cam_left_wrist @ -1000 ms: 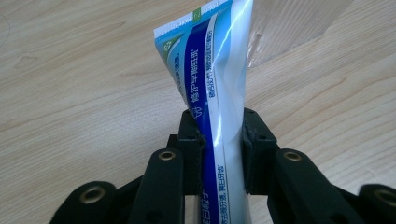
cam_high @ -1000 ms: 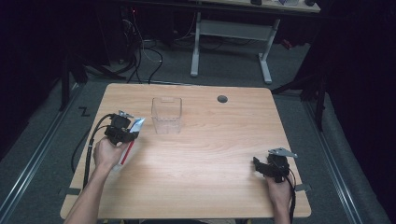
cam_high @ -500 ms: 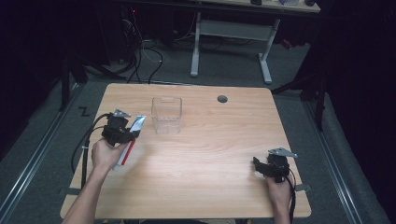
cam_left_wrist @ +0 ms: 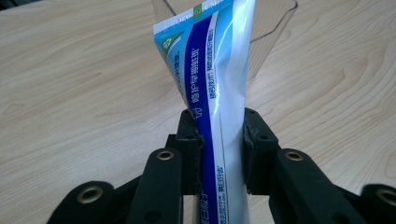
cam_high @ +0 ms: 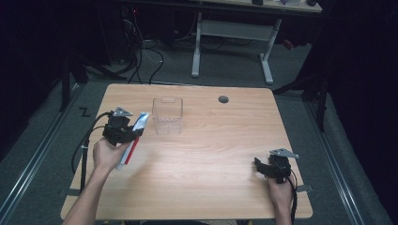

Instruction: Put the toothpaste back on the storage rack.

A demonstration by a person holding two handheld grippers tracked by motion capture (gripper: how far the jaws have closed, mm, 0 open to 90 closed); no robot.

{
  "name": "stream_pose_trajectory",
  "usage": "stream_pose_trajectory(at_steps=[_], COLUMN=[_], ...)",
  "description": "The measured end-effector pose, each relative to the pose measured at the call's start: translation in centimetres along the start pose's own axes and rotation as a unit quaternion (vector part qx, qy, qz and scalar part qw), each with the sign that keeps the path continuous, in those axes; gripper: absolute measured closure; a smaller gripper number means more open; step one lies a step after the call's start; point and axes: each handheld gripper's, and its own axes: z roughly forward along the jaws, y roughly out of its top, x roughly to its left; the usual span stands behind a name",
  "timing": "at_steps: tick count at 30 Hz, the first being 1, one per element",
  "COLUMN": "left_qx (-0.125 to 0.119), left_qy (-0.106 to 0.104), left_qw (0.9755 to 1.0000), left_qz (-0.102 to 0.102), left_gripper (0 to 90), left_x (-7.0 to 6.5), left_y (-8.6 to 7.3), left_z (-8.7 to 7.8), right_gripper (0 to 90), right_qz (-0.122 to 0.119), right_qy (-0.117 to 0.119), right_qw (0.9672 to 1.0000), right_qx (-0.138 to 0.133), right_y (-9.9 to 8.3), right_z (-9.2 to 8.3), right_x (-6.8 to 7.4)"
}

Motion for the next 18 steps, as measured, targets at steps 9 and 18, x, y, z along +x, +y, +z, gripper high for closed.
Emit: stream_pose_trajectory(at_steps=[9,18], left_qx=[-0.019,-0.035], left_qy=[-0.011,-0.021], left_qw=[0.9997,0.9989], left_qz=[0.01,0.022], left_gripper=[72.2,72.1], left_x=[-0.9,-1.8], left_y=[0.7,1.7], left_z=[-0.7,-1.0], right_gripper=[30.2,30.1], right_qz=[0.0,0.0], right_qy=[0.0,0.0], right_qw=[1.0,1.0], right_qx=[0.0,0.0], right_y=[0.0,0.0], right_z=[0.0,0.0], right_x=[0.0,0.0])
